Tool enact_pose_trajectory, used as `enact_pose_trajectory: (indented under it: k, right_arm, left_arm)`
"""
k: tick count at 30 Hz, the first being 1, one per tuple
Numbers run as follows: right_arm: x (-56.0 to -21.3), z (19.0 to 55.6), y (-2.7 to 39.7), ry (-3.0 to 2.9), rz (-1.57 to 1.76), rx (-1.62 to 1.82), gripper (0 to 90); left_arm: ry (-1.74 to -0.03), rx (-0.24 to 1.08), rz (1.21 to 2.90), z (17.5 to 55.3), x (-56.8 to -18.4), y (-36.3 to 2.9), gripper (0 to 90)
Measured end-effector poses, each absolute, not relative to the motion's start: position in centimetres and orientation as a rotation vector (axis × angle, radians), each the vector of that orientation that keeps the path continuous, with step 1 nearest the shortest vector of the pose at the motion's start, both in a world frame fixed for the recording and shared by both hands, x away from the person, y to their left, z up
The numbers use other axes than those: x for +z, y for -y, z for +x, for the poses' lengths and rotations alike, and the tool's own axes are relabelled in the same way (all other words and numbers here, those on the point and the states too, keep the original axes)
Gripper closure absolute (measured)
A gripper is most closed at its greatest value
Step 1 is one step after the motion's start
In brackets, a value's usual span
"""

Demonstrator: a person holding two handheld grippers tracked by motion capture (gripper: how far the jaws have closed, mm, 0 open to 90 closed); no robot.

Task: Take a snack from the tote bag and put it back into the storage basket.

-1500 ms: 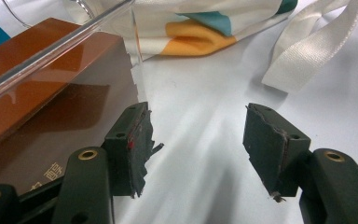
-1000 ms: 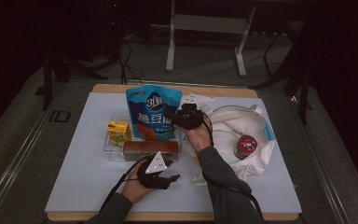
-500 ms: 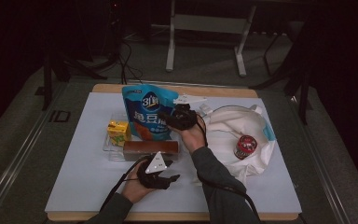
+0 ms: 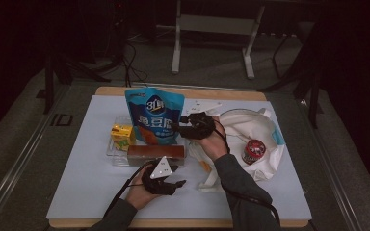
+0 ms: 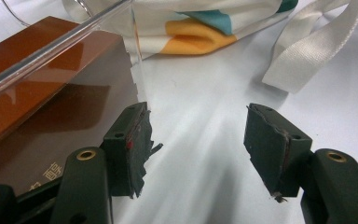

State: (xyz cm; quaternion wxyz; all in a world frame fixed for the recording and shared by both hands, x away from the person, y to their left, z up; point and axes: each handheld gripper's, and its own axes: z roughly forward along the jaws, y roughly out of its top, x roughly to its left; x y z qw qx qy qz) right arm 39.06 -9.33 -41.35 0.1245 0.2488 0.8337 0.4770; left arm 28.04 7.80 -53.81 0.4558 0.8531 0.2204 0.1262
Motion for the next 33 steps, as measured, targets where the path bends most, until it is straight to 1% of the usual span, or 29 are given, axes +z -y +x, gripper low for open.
enact_pose_trajectory:
  k: [3, 4, 6, 7, 15, 24, 33]
  right_arm:
    - [-41.7, 38.9, 9.6, -2.447, 0.707, 1.324, 59.2]
    - [-41.8, 38.9, 9.7, -2.452, 0.704, 1.298, 61.1]
    - [-42.3, 39.0, 9.7, -2.456, 0.711, 1.256, 66.0]
    - [-42.5, 39.1, 9.7, -2.458, 0.718, 1.239, 69.8]
    - [-44.0, 39.4, 8.6, -2.492, 0.76, 1.116, 88.4]
    - [-44.5, 39.8, 6.9, -2.473, 0.809, 1.105, 89.7]
    - [-44.4, 40.7, 4.1, -2.467, 0.828, 1.082, 89.6]
  left_arm:
    - [-0.547, 0.308, 2.1, 28.0, -53.8, -7.8, 40.5]
    - [-0.549, 0.306, 2.1, 28.1, -53.8, -7.8, 40.5]
    - [-0.546, 0.309, 2.104, 28.1, -53.8, -7.8, 40.5]
    - [-0.545, 0.309, 2.104, 28.1, -53.8, -7.8, 40.4]
    - [-0.545, 0.309, 2.105, 28.1, -53.8, -7.8, 40.4]
    - [-0.544, 0.312, 2.11, 28.1, -53.8, -7.8, 40.5]
    - [-0.542, 0.308, 2.109, 28.1, -53.8, -7.8, 40.4]
